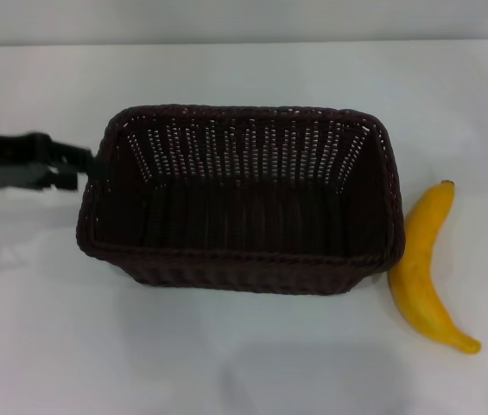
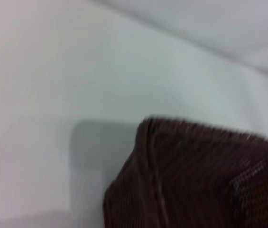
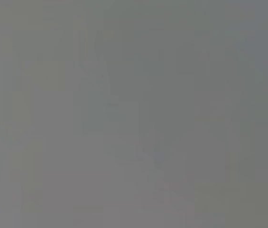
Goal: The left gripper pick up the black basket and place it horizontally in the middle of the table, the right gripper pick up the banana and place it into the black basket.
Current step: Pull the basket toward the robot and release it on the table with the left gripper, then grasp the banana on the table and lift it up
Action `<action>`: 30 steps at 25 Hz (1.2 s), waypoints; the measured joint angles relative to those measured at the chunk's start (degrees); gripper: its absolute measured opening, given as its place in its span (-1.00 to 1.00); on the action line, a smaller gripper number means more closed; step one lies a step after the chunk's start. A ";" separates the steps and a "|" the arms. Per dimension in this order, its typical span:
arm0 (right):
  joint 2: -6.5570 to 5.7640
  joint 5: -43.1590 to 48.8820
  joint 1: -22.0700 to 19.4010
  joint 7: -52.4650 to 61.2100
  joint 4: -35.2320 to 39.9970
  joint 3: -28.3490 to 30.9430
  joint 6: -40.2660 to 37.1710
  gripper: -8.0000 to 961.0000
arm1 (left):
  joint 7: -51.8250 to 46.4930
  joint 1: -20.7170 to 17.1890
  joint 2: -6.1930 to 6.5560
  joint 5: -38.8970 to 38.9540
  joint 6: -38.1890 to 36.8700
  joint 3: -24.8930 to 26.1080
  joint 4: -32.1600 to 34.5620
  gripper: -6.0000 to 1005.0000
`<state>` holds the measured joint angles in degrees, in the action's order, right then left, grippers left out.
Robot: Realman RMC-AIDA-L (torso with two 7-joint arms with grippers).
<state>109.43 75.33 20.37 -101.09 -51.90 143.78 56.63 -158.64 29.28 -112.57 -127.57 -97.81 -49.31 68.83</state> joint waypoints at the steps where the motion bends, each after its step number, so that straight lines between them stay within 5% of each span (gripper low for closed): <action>1: 0.00 -0.01 -0.02 0.06 0.01 0.00 0.04 0.75 | 1.04 0.03 0.10 0.58 -0.06 1.62 -0.14 0.07; 4: 0.19 -0.01 -0.28 0.53 0.10 0.00 0.13 0.75 | 2.82 0.09 1.14 2.49 -0.66 5.22 -1.11 0.17; 8: 0.37 -0.32 -1.04 1.03 -0.10 0.17 0.70 0.75 | 3.06 0.10 4.50 4.65 -1.05 6.92 -1.28 0.32; 11: 0.20 -0.41 -1.31 1.36 -0.16 0.34 1.67 0.75 | 5.66 0.09 5.88 7.42 -0.99 10.46 -1.15 0.43; 15: -0.52 -0.10 -1.70 1.72 -0.24 0.32 2.49 0.75 | 13.05 -0.01 4.97 11.00 0.05 18.43 -1.50 0.62; 19: -2.24 -0.08 -2.74 3.02 -0.29 0.46 2.96 0.75 | 22.59 -0.99 2.38 15.14 4.42 25.02 -1.72 0.78; 25: -5.53 2.99 -2.82 6.36 -0.30 0.37 3.85 0.75 | 32.12 -2.86 1.05 20.29 12.95 26.08 -3.92 0.78; 30: -9.59 8.59 -1.98 11.71 -0.46 0.45 8.77 0.75 | 41.39 -4.07 0.18 29.12 15.70 26.29 -10.05 0.78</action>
<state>99.84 83.92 18.39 -89.38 -52.36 144.23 65.39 -117.25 25.21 -112.39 -98.45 -82.11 -23.02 58.77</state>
